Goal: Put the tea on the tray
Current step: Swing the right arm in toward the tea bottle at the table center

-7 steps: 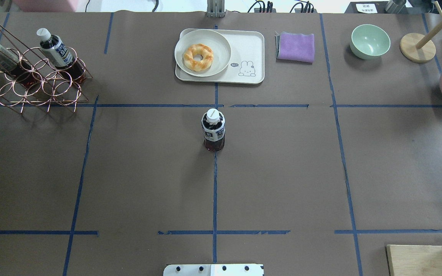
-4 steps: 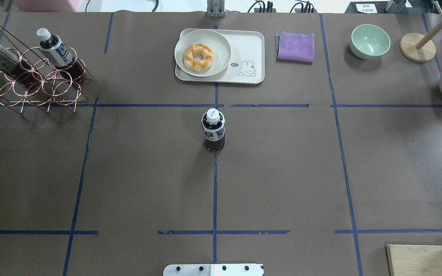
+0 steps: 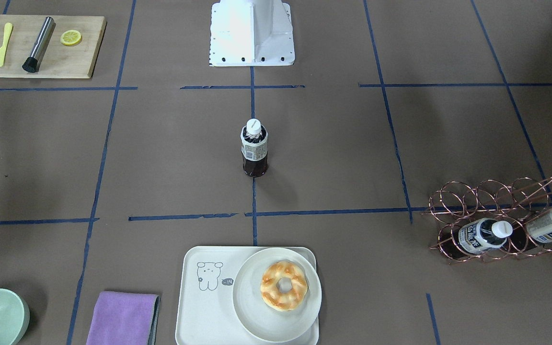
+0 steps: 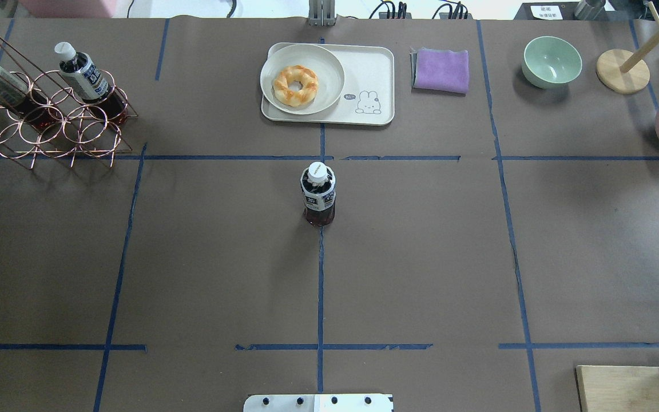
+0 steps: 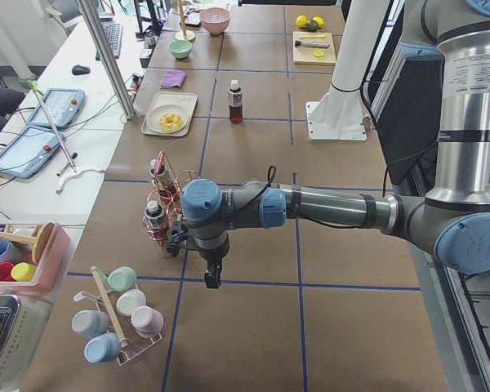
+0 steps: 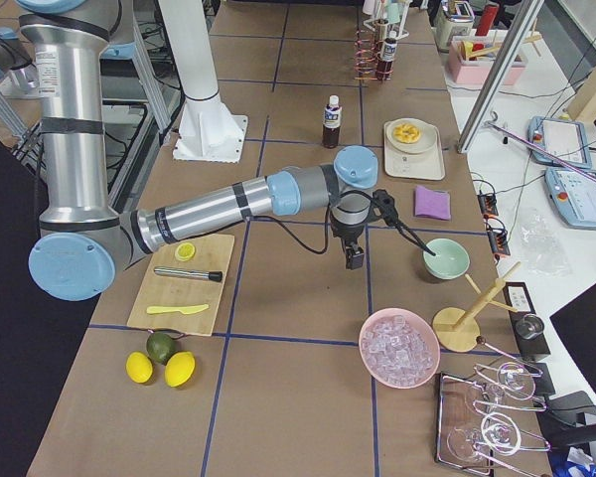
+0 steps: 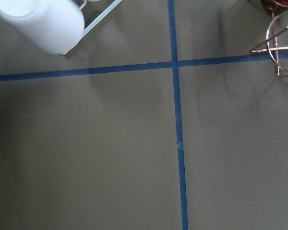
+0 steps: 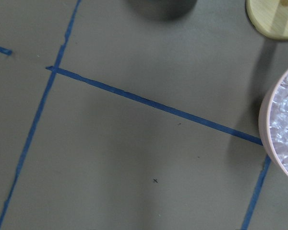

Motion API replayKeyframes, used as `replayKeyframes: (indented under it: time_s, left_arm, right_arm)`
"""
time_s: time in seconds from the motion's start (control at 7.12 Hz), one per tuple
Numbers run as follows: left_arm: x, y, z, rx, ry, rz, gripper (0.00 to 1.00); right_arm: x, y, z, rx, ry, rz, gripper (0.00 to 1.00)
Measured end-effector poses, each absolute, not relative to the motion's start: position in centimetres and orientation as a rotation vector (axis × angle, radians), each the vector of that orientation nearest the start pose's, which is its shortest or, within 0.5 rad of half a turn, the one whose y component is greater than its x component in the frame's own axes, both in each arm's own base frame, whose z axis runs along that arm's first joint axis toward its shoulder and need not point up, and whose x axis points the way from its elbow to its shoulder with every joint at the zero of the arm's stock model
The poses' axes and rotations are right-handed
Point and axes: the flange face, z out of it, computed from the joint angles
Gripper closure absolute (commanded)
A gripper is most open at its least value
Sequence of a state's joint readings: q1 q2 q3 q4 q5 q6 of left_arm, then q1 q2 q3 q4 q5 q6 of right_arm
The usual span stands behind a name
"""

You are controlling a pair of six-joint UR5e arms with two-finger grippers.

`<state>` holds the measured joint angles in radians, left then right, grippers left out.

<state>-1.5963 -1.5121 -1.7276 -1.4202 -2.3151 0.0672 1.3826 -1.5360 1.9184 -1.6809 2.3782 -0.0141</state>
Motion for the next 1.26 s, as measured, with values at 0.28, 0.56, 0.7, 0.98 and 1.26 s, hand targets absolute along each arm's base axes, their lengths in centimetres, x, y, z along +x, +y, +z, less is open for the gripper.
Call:
replayKeyframes:
  time_s: [0.28, 0.56, 0.7, 0.98, 1.26]
  left_arm:
    - [-7.7, -45.8, 63.2, -0.023, 0.744, 0.011, 0.00]
    - [-7.7, -45.8, 63.3, -0.024, 0.743, 0.011, 0.00]
    - [-7.7, -45.8, 63.3, -0.024, 0.743, 0.012, 0.00]
    - [-7.7, -45.8, 63.3, -0.024, 0.743, 0.013, 0.00]
    - [-7.7, -45.9, 63.2, -0.021, 0.743, 0.014, 0.00]
  right_arm:
    - [-6.3, -50.8, 42.5, 0.202, -0.856, -0.253, 0.00]
    - [-9.1, -51.3, 39.2, 0.204, -0.881, -0.239, 0.00]
    - [-10.6, -51.3, 37.1, 0.203, -0.896, -0.221, 0.00]
    - [-14.5, -51.3, 31.9, 0.191, -0.939, -0.170, 0.00]
    - [-18.0, -51.5, 27.4, 0.188, -0.979, -0.162, 0.00]
